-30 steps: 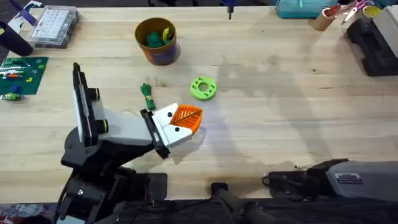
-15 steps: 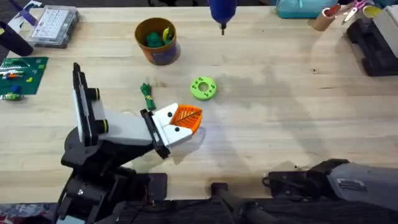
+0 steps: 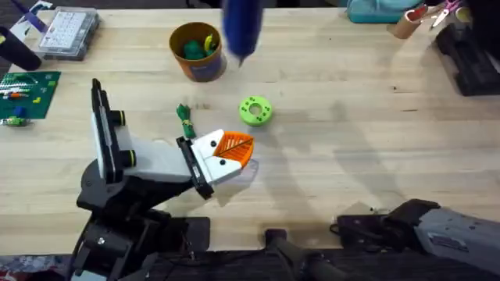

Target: Pick up the gripper from the table and insert it into the empty holder that is missing its gripper. Then pick up a screw, insert it into the mounting hole, and use the screwdriver to tighten it. Finally, clean up the table by picking up the vegetable and placing it into the bucket.

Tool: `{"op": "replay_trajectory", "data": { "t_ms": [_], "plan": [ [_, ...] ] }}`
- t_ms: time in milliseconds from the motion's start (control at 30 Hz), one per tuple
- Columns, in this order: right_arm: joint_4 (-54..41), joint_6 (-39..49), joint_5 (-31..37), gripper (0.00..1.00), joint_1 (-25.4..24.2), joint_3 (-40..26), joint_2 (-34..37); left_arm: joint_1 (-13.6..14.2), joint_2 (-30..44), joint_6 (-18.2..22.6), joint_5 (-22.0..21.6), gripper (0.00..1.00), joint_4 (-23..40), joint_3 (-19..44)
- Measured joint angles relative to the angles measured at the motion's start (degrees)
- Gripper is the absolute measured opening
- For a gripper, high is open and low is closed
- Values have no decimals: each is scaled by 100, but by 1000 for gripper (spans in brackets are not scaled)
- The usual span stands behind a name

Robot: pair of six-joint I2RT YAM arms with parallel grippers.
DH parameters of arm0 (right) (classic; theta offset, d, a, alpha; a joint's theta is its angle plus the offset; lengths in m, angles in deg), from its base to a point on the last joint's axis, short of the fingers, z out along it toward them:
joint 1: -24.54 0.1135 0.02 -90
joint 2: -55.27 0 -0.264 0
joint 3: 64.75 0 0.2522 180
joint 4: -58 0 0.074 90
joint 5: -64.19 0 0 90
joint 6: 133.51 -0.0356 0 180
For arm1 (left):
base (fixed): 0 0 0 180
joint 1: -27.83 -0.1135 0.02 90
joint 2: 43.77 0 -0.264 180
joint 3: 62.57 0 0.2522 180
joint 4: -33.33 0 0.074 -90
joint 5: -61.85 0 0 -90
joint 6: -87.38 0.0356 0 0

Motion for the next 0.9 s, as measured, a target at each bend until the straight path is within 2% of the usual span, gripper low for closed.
{"op": "replay_trajectory", "data": {
  "t_ms": [333,900],
  "plan": [
    [132,-394,-71,25,498,168,211,0,0,0,0,18,0,0],
    [-73,166,-280,25,1060,172,570,0,0,0,0,18,0,0]
  ]
}}
